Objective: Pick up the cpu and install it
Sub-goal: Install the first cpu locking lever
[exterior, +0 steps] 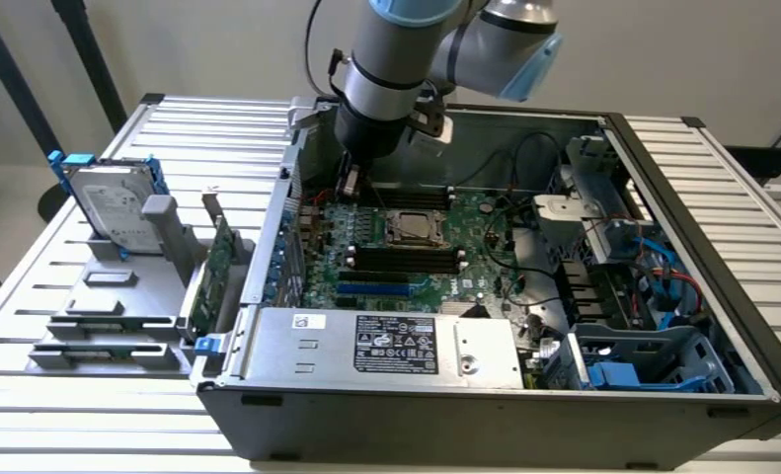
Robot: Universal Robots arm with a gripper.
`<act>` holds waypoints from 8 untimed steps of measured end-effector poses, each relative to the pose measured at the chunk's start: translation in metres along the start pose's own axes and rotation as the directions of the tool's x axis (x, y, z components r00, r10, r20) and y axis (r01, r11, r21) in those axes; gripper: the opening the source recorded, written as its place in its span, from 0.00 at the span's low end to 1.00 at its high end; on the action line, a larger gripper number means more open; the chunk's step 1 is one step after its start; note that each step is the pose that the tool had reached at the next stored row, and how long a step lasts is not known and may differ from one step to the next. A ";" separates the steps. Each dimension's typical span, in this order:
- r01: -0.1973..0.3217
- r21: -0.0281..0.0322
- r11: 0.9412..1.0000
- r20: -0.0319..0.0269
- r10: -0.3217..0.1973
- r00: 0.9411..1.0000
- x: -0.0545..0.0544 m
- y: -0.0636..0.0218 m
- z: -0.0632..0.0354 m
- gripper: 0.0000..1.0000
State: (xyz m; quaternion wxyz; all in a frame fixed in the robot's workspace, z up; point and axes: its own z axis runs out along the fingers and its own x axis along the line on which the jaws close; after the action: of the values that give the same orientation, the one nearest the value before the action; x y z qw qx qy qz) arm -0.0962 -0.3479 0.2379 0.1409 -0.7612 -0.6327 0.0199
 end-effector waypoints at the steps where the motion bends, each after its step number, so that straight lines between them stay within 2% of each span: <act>1: -0.010 -0.002 1.000 -0.004 0.010 1.000 0.000 0.0000 0.0000 0.11; 8: -0.089 -0.012 0.996 -0.037 0.089 0.995 0.000 0.0000 0.0001 0.11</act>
State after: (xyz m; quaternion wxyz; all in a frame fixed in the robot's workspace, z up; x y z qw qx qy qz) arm -0.0962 -0.3479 0.2379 0.1459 -0.7899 -0.5956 0.0080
